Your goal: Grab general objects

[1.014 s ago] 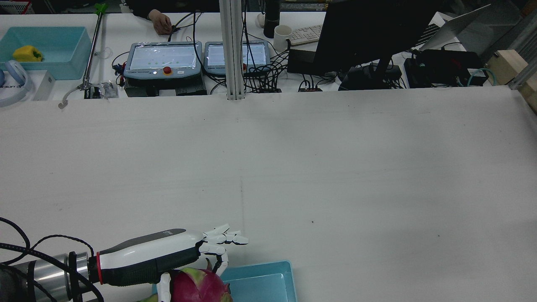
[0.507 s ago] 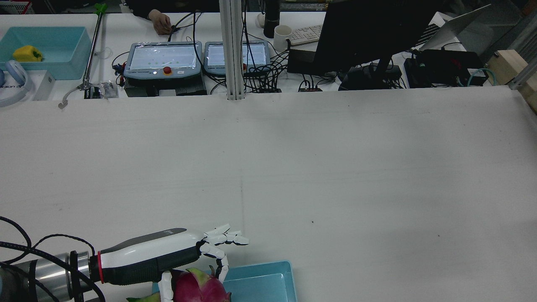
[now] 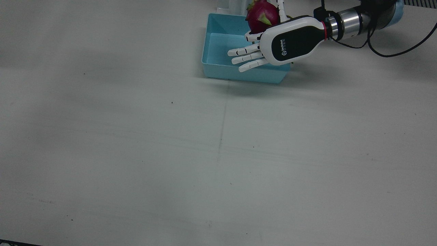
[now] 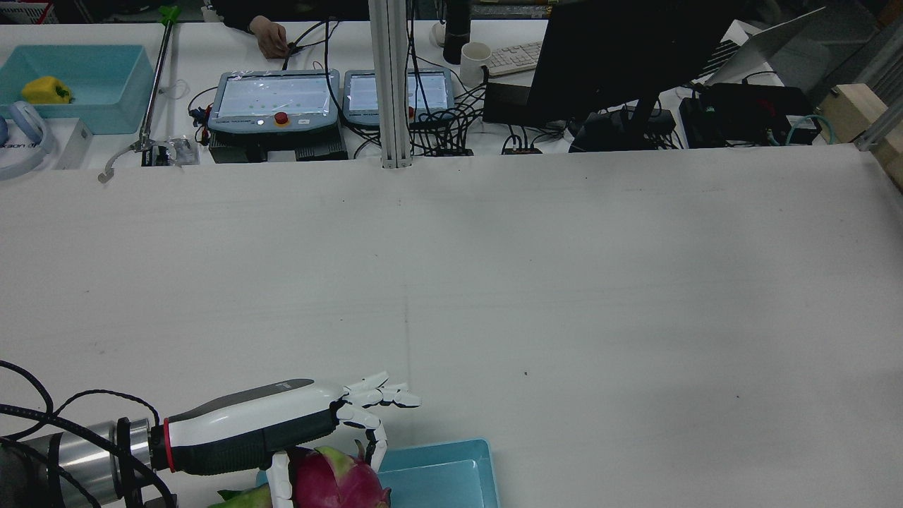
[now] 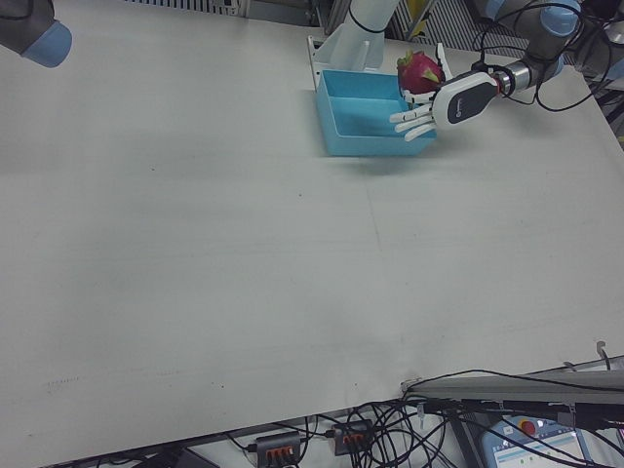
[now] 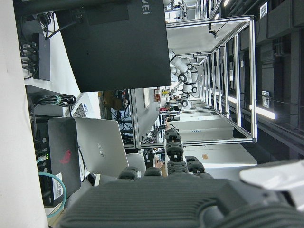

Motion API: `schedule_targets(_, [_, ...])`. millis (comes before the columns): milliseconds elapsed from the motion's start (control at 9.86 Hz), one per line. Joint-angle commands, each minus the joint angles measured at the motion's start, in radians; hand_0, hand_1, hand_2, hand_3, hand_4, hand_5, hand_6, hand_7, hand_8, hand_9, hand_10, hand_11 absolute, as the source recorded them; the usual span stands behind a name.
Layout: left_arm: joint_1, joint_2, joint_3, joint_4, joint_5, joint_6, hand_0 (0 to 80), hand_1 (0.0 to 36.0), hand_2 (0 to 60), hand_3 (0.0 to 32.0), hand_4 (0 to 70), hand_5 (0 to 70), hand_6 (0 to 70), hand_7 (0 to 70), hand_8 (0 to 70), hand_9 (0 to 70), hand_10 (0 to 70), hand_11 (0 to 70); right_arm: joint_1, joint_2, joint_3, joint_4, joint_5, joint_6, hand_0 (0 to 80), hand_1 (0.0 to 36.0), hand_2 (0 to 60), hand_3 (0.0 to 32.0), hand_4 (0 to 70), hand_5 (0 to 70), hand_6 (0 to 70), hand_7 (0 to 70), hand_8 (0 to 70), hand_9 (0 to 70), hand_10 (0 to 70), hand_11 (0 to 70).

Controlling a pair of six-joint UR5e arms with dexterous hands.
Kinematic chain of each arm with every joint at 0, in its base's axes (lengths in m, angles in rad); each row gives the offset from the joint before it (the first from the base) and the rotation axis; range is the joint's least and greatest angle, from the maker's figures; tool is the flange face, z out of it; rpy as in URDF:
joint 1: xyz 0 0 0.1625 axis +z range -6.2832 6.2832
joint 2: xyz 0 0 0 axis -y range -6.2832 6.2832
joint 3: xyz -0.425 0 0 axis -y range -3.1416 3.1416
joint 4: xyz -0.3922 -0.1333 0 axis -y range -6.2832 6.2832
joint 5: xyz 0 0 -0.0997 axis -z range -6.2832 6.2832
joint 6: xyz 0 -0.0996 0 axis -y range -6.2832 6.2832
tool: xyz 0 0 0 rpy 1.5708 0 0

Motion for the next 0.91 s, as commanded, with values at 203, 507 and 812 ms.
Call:
schedule_targets(203, [-0.015, -0.002, -0.004, -0.013, 0.011, -0.005, 21.7, 0.0, 0.0, 4.2, 13.9, 34.5, 2.6, 12.2, 7.8, 1.0, 0.0, 0.0, 0.000, 0.000, 0.000, 0.000, 0.000, 0.000, 0.0, 0.0, 0.0, 0.0, 0.0, 0.0, 0.0, 0.0, 0.0, 0.0, 0.0, 0.0])
schedule_targets(507, [-0.091, 0.009, 0.003, -0.019, 0.027, -0.033, 0.0, 0.0, 0.0, 14.6, 0.0, 13.6, 0.0, 2.2, 3.9, 0.0, 0.0, 0.0, 0.000, 0.000, 0.000, 0.000, 0.000, 0.000, 0.0, 0.0, 0.0, 0.0, 0.0, 0.0, 0.0, 0.0, 0.0, 0.0, 0.0, 0.0])
schedule_targets(812, [-0.312, 0.010, 0.096, -0.088, 0.092, -0.075, 0.0, 0.0, 0.0, 22.6, 0.0, 13.0, 0.0, 3.0, 5.1, 0.0, 0.0, 0.0, 0.000, 0.000, 0.000, 0.000, 0.000, 0.000, 0.0, 0.0, 0.0, 0.0, 0.0, 0.0, 0.0, 0.0, 0.0, 0.0, 0.0, 0.0])
